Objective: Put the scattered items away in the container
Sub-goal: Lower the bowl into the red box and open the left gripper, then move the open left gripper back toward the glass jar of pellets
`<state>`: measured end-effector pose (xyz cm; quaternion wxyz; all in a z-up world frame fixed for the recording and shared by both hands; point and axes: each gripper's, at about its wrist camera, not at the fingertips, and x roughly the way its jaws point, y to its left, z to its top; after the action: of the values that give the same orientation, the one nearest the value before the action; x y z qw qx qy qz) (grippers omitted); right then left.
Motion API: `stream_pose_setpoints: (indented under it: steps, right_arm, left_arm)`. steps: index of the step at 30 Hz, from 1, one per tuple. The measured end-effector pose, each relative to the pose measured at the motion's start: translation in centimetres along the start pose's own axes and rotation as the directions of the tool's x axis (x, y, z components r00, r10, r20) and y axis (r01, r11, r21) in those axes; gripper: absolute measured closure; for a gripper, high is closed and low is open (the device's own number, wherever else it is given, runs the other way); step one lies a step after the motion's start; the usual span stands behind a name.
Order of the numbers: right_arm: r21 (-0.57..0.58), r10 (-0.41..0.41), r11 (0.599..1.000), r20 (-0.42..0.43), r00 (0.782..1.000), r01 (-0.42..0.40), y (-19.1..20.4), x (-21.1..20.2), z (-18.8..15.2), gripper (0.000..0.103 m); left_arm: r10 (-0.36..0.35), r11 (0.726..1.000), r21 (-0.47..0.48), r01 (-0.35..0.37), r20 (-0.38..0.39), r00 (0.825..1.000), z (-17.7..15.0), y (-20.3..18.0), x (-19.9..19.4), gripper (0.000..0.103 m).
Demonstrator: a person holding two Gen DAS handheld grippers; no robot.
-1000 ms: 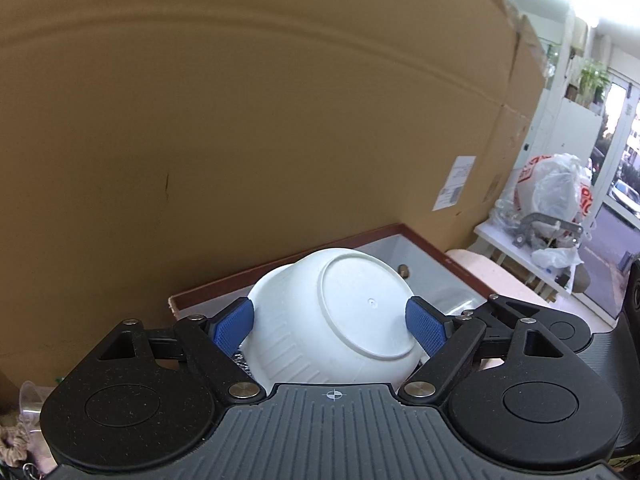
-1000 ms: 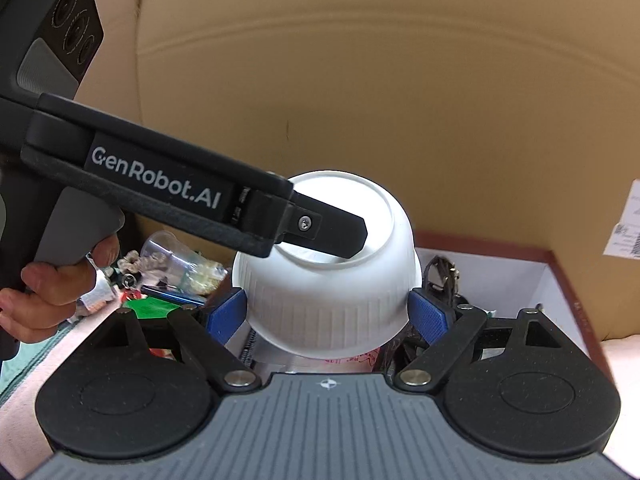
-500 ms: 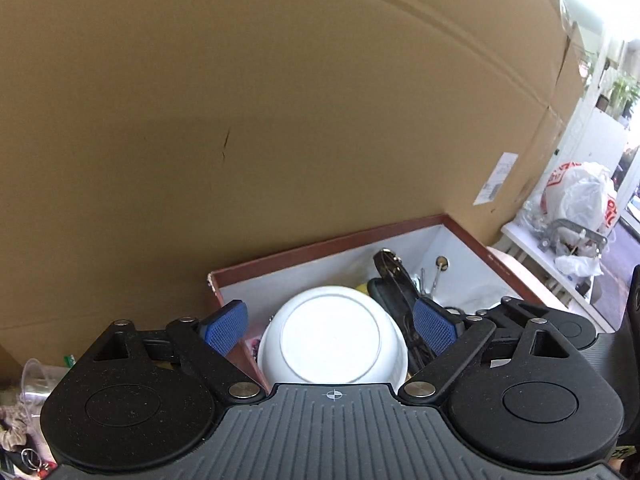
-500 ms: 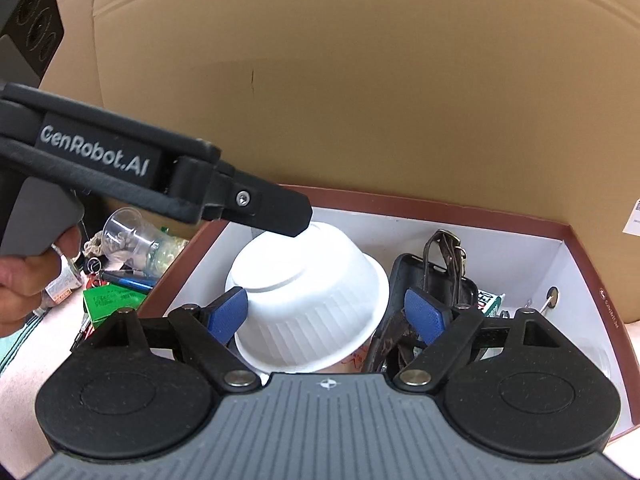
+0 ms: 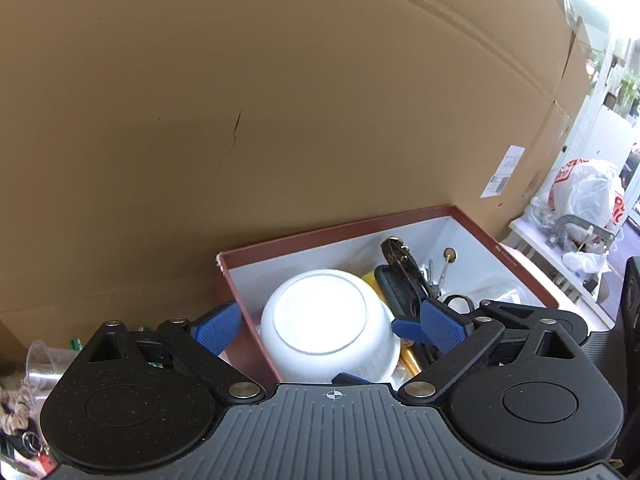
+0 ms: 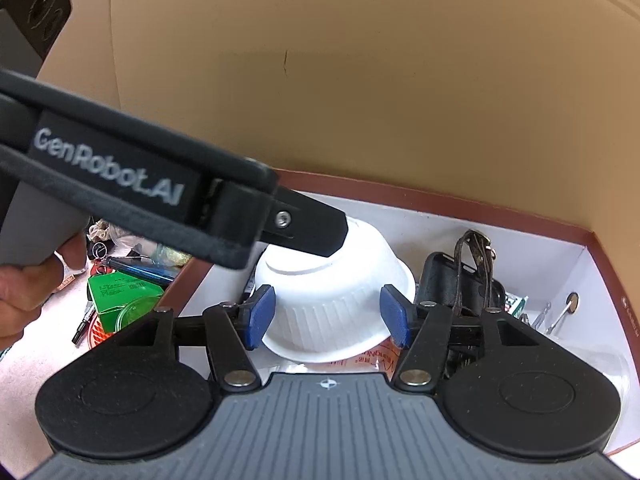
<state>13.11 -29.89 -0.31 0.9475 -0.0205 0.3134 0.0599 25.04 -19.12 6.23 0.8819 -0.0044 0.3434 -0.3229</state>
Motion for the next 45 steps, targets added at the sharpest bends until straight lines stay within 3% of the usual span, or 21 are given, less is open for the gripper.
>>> stream_pose_setpoints:
  steps: [2,4,9,17,26,35,41,45]
  right_arm:
    - [0.011,0.006,1.0,-0.004,1.0,-0.006,0.0,-0.1,-0.2,0.033]
    - [0.017,-0.005,1.0,0.014,1.0,0.005,0.1,-0.7,-0.4,0.013]
    - [0.021,-0.036,0.999,0.08,0.996,0.035,1.0,-3.4,-0.7,0.003]
    - [0.0,-0.038,0.999,0.129,0.991,0.038,3.9,-7.1,-2.6,0.0]
    - [-0.049,0.022,0.999,0.169,0.985,-0.014,9.7,-11.0,-6.6,0.0]
    - [-0.129,0.093,0.989,0.156,0.983,-0.073,17.4,-10.9,-10.3,0.0]
    - [-0.194,0.149,0.974,0.137,0.979,-0.121,22.6,-9.2,-10.7,0.0]
    - [-0.226,0.16,0.965,0.127,0.979,-0.129,24.6,-7.6,-9.8,0.0]
  left_arm:
    - [0.001,1.0,0.003,-0.001,0.001,1.0,-0.3,-0.2,-0.3,0.0]
    - [0.0,1.0,0.006,0.0,0.004,1.0,-0.7,-0.4,-1.0,0.0]
    - [-0.027,1.0,0.007,0.027,0.027,0.999,-2.9,-1.1,-3.6,0.0]
    - [-0.029,0.997,-0.066,0.036,0.106,0.994,-8.2,-1.3,-8.5,0.0]
    - [0.1,0.989,-0.126,-0.074,0.211,0.972,-16.2,-1.1,-14.7,0.0]
    - [0.218,0.959,-0.223,-0.172,0.2,0.955,-22.9,1.8,-19.0,0.0]
    - [0.278,0.939,-0.256,-0.231,0.17,0.945,-24.3,5.4,-20.3,0.0]
    - [0.275,0.934,-0.282,-0.22,0.173,0.946,-24.6,8.3,-20.6,0.0]
